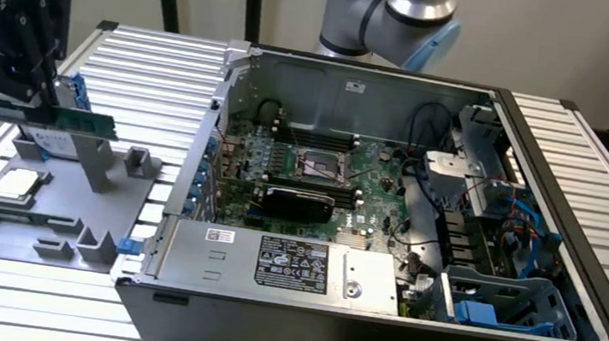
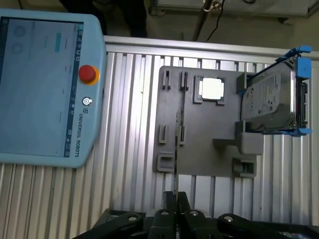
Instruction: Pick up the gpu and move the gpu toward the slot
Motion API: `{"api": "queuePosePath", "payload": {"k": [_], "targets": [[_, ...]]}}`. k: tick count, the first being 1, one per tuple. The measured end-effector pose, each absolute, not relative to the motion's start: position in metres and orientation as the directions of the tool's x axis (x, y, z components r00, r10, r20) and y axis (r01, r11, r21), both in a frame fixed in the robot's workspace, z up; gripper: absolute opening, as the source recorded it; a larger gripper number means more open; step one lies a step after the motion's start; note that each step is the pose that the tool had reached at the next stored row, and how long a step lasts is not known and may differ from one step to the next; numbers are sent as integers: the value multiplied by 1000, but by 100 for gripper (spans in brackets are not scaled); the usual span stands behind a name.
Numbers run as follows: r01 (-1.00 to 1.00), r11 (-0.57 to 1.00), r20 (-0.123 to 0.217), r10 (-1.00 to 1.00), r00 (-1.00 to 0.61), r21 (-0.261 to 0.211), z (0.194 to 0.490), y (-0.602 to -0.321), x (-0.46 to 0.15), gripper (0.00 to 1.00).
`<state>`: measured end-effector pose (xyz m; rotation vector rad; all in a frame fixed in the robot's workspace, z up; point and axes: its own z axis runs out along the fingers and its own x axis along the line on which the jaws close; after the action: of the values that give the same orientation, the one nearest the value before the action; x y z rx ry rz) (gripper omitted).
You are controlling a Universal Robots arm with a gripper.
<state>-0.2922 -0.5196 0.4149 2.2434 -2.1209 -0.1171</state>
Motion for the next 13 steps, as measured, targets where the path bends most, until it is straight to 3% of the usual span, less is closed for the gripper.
{"api": "queuePosePath", "payload": {"k": [13], "targets": [[-994,-57,-19,-998,55,90,430,-503,-252,14]]}}
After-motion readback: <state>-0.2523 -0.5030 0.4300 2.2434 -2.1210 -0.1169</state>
